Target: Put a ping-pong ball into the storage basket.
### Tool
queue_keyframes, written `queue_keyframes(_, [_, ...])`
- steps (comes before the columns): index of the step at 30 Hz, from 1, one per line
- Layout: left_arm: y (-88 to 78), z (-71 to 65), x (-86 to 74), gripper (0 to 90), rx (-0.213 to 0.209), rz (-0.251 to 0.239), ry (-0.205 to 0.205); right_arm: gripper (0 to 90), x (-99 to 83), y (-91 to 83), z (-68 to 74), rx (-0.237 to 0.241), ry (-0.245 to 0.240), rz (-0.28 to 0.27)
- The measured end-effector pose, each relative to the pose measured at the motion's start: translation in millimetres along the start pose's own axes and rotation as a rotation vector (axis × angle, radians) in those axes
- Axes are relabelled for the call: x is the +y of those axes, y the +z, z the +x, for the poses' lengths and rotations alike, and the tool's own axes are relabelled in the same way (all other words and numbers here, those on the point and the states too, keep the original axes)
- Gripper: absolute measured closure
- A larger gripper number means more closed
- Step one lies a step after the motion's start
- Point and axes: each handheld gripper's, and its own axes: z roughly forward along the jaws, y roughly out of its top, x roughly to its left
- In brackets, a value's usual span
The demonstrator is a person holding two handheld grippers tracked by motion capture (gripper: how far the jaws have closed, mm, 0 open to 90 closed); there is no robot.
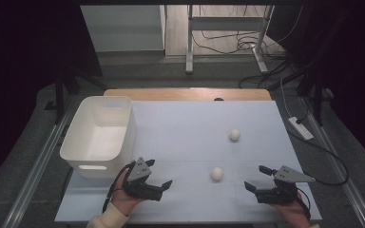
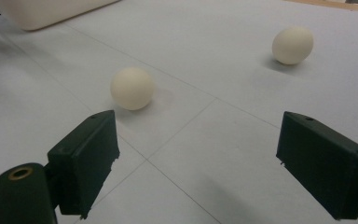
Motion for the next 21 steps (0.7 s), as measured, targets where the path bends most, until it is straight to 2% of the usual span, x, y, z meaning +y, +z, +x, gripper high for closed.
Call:
queue_keyframes(3, [3.9, -1.1, 3.2, 7.0, -0.011, 0.007, 0.001, 12.8, 0.5, -0.8, -0.6, 0.007, 0.014, -0.013])
queue_keyframes(21, [13.1, -2.3, 11.9, 7.2, -0.032, 0.02, 0.002, 12.8, -0.4, 0.2, -0.3, -0.004, -0.004, 0.003])
